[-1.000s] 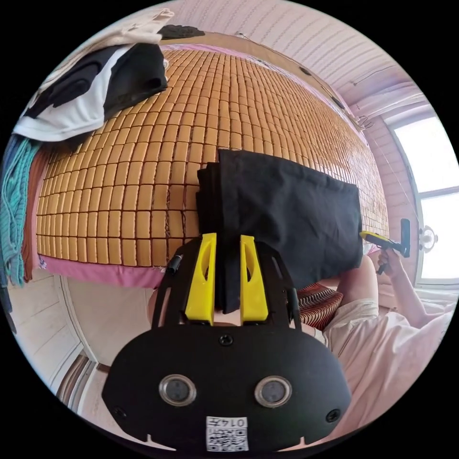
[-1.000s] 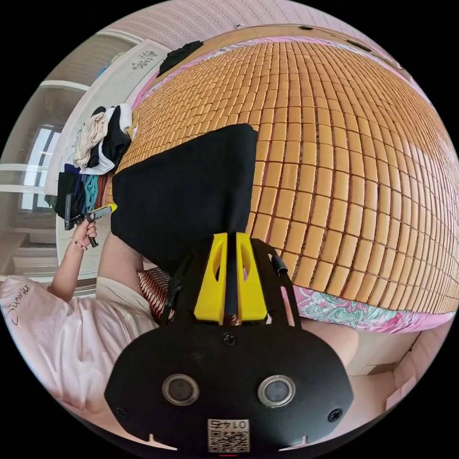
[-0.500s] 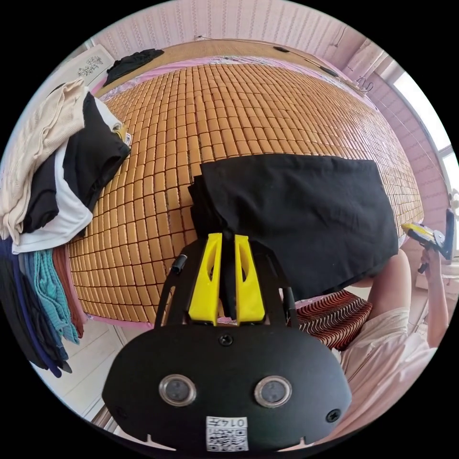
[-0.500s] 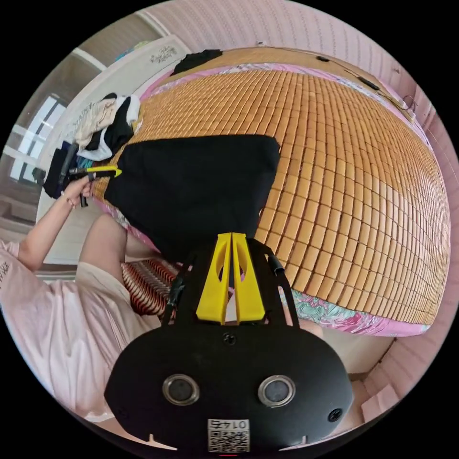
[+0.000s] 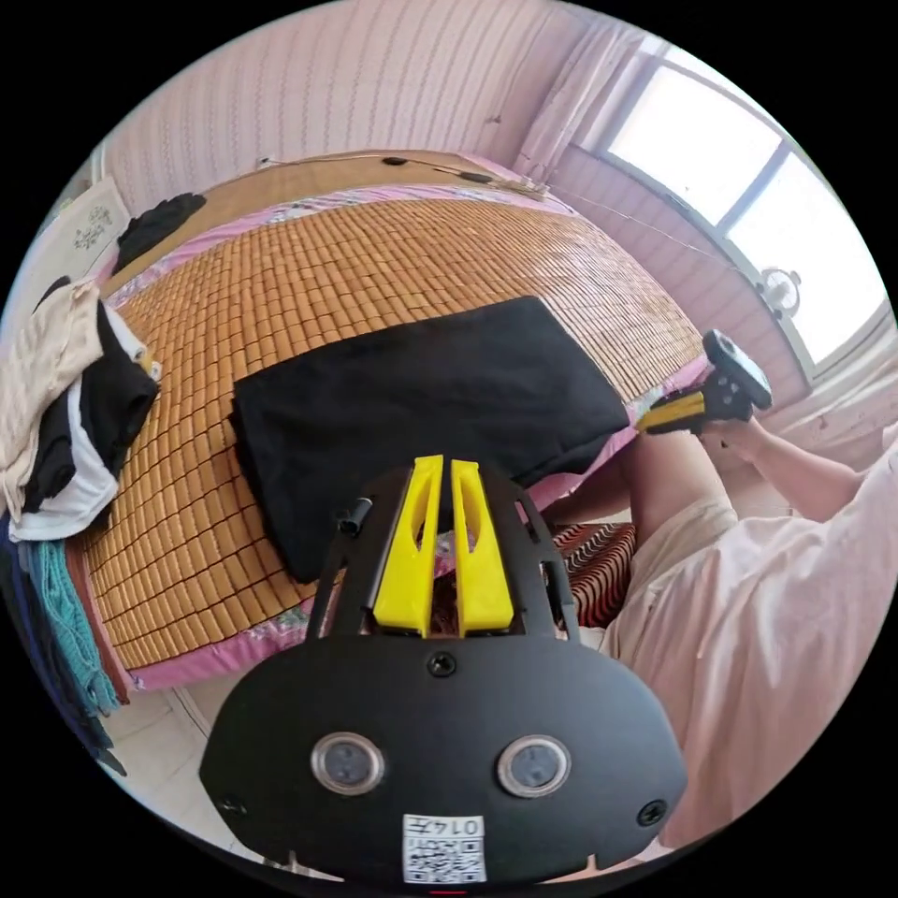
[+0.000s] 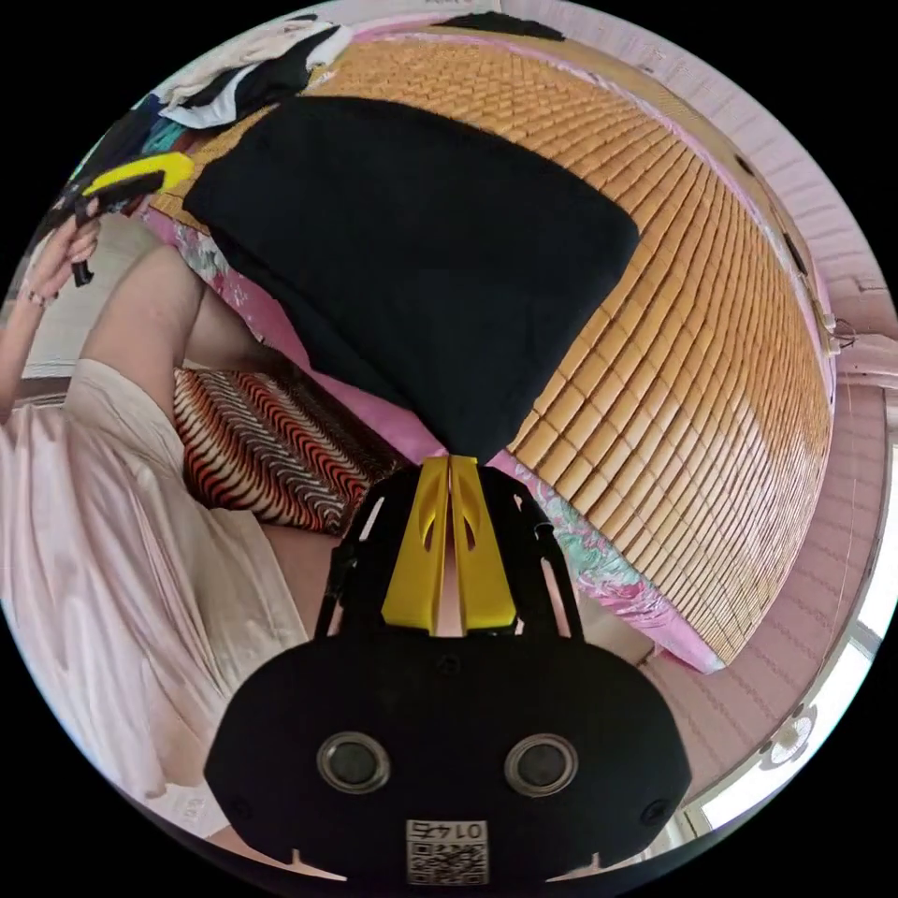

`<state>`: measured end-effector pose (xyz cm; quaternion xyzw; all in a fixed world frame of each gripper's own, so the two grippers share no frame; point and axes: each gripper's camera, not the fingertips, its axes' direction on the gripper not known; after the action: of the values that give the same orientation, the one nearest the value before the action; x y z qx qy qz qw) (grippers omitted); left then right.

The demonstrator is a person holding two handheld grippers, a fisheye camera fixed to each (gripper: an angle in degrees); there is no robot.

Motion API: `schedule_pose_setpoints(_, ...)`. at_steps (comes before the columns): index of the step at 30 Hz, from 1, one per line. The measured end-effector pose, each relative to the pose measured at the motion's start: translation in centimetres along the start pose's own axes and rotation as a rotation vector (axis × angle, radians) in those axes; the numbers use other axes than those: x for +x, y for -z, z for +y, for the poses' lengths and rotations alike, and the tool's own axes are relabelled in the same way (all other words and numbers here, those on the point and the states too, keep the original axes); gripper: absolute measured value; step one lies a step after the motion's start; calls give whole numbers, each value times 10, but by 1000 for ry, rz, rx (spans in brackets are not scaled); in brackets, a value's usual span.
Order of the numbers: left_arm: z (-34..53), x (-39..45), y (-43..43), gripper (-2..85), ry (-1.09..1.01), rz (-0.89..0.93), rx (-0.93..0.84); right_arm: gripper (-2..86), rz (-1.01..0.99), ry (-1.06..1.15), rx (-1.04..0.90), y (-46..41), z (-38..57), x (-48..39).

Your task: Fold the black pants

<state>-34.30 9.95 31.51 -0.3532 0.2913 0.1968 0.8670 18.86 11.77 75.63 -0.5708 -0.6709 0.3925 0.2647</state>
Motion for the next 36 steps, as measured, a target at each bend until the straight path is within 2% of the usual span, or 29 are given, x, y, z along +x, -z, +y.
schedule_pose_setpoints(3, -15, 40, -54, 9, -157, 68, -56, -5, 30, 80, 141, 20, -57, -22)
schedule_pose_setpoints(7, -30, 62, -98, 1, -239, -27, -115, -5, -1, 184, 185, 29, -142, -49)
schedule_pose_setpoints(10, -28, 59, -132, -6, -250, -161, -192, -5, 53, 240, 78, 10, -203, -72)
schedule_pose_setpoints(12, -19, 58, -158, -9, -311, -174, -245, -5, 10, 222, -90, -31, -234, -80)
schedule_pose_setpoints(14, -11, 63, -165, -9, -376, -199, -217, -5, -30, 200, -77, -32, -243, -79)
schedule_pose_setpoints(18, -1, 65, -180, -10, -394, -205, -191, -5, -170, 270, -257, -27, -277, -70)
schedule_pose_setpoints(21, -4, 55, -190, -10, -350, -134, -215, -5, -120, 251, -221, -21, -300, -69)
schedule_pose_setpoints(28, -1, 33, -213, -10, -272, -6, -216, -4, -98, 377, -396, -34, -330, -88)
schedule_pose_setpoints(32, -2, 30, -228, -10, -323, 18, -253, -3, 31, 516, -340, -28, -319, -108)
schedule_pose_setpoints(34, -1, 31, -234, -10, -373, 21, -262, -3, -23, 459, -339, -26, -320, -99)
schedule_pose_setpoints(36, 5, 41, -241, -10, -536, -24, -267, -4, -67, 457, -350, -23, -320, -91)
